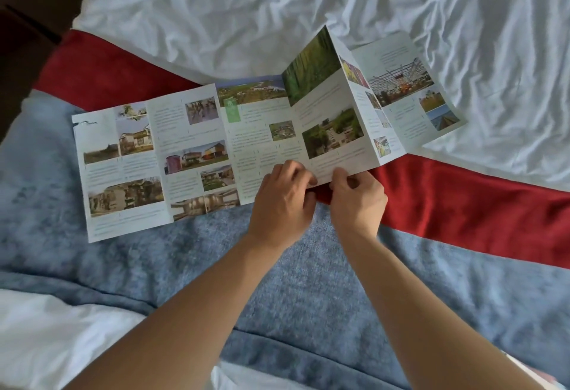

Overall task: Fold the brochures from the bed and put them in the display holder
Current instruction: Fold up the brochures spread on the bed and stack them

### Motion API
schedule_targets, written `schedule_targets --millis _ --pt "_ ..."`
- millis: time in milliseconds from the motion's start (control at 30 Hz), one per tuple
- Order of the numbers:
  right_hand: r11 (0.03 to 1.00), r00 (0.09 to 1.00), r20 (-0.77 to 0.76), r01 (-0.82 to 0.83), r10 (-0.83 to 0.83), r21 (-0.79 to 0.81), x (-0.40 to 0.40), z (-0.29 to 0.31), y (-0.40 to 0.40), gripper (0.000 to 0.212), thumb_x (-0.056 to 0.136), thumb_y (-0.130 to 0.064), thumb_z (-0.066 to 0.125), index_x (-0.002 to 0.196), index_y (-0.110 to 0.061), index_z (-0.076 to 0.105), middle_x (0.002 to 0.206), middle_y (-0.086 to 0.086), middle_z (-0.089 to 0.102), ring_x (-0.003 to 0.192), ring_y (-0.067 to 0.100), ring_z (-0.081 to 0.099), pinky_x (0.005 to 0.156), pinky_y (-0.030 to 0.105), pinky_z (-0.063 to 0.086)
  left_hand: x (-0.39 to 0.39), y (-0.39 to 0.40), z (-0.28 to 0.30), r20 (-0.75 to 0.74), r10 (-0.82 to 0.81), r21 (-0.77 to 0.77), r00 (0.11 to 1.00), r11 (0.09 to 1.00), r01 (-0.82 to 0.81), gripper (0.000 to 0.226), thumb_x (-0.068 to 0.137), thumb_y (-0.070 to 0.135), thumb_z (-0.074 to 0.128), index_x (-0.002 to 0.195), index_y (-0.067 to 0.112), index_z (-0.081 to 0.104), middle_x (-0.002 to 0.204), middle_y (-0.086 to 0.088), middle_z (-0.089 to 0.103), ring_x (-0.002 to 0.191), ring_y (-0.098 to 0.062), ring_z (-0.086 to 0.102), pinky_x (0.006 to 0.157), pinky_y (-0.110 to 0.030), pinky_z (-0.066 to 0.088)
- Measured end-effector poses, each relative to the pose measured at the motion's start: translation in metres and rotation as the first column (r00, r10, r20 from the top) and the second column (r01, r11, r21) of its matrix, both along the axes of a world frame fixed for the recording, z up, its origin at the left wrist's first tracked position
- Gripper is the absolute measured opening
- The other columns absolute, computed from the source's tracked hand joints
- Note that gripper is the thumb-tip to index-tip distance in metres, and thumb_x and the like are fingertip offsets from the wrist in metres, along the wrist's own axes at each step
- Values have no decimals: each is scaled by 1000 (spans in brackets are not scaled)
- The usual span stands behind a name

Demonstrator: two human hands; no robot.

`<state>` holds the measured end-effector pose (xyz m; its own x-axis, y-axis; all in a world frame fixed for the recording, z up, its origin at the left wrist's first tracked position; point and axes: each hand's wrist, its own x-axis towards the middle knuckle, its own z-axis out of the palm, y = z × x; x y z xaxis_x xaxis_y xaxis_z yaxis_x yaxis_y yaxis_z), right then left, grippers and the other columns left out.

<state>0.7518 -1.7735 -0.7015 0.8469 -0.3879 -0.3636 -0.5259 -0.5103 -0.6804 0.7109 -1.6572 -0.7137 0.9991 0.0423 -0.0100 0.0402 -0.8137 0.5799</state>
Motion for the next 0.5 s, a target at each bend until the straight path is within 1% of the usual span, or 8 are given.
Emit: schedule_targets --millis 33,100,133,200,267,333,400,500 --pt "1000 1000 0 11 -11 -6 -2 1 -3 29 88 -35 57 73 -13 69 67 -2 68 69 19 62 61 31 47 -2 2 0 1 10 5 1000 1000 -10 14 87 15 63 101 11 65 103 -2 56 96 -20 54 83 -35 47" --pt "999 999 -4 43 -43 -23 -8 3 -13 30 87 -37 58 75 -13 71 70 -2 70 73 22 64 68 35 51 -6 4 0 7 33 4 999 999 -33 15 87 17 65 101 12 65 104 -1 56 98 -19 54 85 -34 46" --pt "998 998 -5 60 -60 -31 -10 5 -20 29 87 -37 58 76 -13 72 71 -1 70 74 23 64 69 37 52 -9 3 1 9 40 3 999 999 -40 15 87 19 66 100 12 65 104 -1 56 98 -19 54 85 -34 46" --pt "995 996 -8 91 -91 -38 -16 9 -33 30 87 -36 58 73 -13 71 70 -2 70 71 24 64 67 40 54 -13 -1 3 4 39 15 999 999 -39 16 87 21 67 100 12 64 106 -1 56 100 -19 54 86 -33 46" --pt "992 992 -15 123 -123 -36 -23 12 -46 29 87 -34 59 69 -13 68 66 -4 69 66 21 64 60 39 56 -19 -5 5 -2 35 27 999 999 -35 19 86 21 69 102 12 64 108 -2 56 102 -20 54 88 -34 46" --pt "988 989 -24 146 -147 -45 -31 15 -59 27 87 -33 59 68 -15 67 64 -8 68 63 18 65 54 34 55 -25 -12 7 -14 30 28 999 999 -29 22 84 19 72 103 11 64 109 -2 56 104 -22 55 90 -36 46" --pt "985 985 -33 166 -168 -57 -41 16 -74 27 87 -33 59 69 -15 66 65 -8 68 62 16 65 52 30 53 -31 -21 10 -24 17 31 1000 999 -17 22 84 18 72 104 10 64 109 -3 56 105 -23 55 91 -38 46" --pt "978 978 -46 199 -202 -60 -59 17 -98 28 88 -34 59 70 -14 67 68 -7 68 63 15 64 50 27 49 -41 -40 13 -30 -7 39 1000 999 8 20 85 17 70 103 11 64 108 -3 56 104 -22 55 91 -38 46"
